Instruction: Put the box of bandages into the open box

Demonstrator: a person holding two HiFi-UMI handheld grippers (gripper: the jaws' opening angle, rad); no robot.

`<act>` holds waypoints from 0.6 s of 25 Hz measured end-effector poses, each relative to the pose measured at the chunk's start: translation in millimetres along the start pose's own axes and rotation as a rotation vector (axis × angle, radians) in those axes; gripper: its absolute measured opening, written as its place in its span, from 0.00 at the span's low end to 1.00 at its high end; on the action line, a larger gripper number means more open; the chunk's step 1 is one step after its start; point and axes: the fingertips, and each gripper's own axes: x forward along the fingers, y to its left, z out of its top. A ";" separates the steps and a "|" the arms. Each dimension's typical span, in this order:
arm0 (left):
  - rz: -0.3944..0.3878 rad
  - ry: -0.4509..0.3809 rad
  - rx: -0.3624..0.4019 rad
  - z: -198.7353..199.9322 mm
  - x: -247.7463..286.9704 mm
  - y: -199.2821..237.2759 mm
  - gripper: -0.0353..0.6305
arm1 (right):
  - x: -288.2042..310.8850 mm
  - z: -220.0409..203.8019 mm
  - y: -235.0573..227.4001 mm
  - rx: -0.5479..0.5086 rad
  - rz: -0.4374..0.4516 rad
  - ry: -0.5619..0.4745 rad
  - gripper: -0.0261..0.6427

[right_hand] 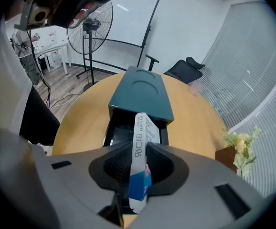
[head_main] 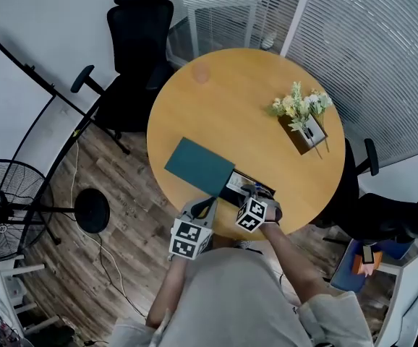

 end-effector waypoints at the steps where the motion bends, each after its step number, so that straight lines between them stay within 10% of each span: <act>1: 0.001 0.000 0.000 0.2 0.0 0.6 0.07 | 0.5 -0.4 1.8 -0.003 0.006 0.003 0.17; 15: -0.022 -0.025 -0.002 -1.6 2.9 -6.3 0.07 | 3.8 -0.5 9.2 0.046 0.055 0.009 0.18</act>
